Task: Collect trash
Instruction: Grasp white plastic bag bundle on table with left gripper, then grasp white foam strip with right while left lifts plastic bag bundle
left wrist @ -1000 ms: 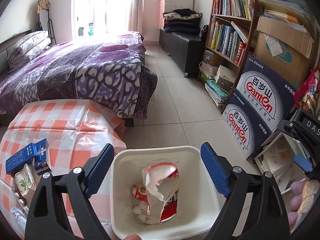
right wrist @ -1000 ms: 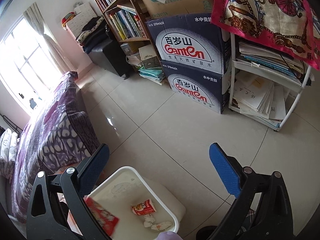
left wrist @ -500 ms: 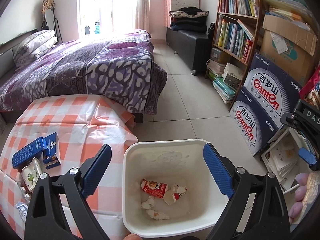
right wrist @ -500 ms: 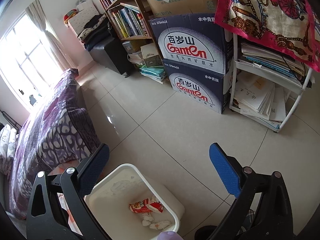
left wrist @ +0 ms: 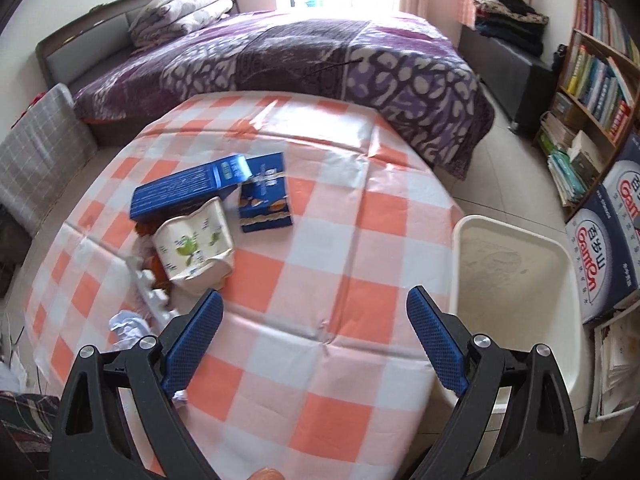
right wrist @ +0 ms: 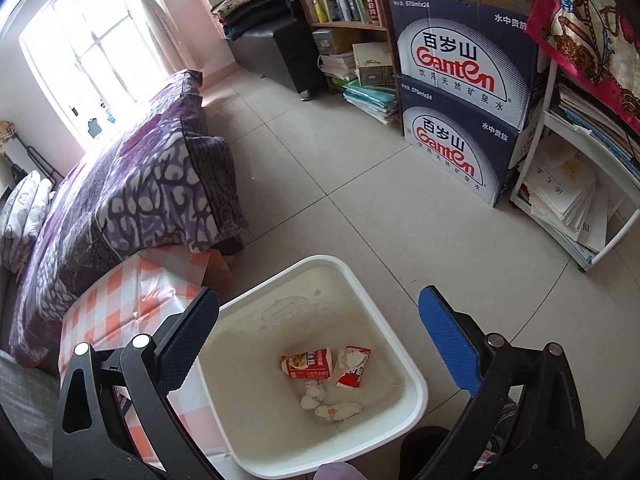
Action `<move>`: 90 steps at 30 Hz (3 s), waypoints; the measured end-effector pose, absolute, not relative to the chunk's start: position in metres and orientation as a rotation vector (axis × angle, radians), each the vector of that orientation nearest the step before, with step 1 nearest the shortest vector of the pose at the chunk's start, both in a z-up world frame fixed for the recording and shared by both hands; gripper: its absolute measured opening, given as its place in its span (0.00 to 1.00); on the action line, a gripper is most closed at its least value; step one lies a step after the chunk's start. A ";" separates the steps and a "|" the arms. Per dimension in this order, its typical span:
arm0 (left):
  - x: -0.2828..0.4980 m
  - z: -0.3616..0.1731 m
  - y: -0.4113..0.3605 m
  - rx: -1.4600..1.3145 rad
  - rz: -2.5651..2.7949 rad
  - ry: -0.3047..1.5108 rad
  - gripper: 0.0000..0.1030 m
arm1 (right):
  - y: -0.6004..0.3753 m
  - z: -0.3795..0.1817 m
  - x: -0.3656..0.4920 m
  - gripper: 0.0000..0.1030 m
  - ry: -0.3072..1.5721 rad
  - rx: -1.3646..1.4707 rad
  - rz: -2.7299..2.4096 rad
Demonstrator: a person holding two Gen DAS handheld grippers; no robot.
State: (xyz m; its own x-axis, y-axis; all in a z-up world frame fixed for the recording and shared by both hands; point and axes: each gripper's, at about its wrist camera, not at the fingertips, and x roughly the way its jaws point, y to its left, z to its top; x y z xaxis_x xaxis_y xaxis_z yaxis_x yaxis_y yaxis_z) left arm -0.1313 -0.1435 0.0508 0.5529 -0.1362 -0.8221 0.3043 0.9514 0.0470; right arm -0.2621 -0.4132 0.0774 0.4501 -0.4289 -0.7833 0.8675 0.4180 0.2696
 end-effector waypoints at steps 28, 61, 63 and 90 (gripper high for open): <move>-0.082 -0.013 0.042 -0.126 -0.184 1.353 0.44 | -0.235 0.031 -0.117 0.93 1.002 0.375 -0.477; -0.023 0.068 0.149 -0.207 -0.087 1.062 0.42 | -0.045 -0.025 -0.063 0.24 1.154 0.034 0.126; -0.023 0.066 0.150 -0.214 -0.083 1.064 0.42 | -0.049 -0.024 -0.064 0.23 1.152 0.060 0.137; -0.058 0.103 0.074 -0.067 -0.058 0.714 0.42 | -0.131 0.088 -0.104 0.21 0.619 0.199 -0.139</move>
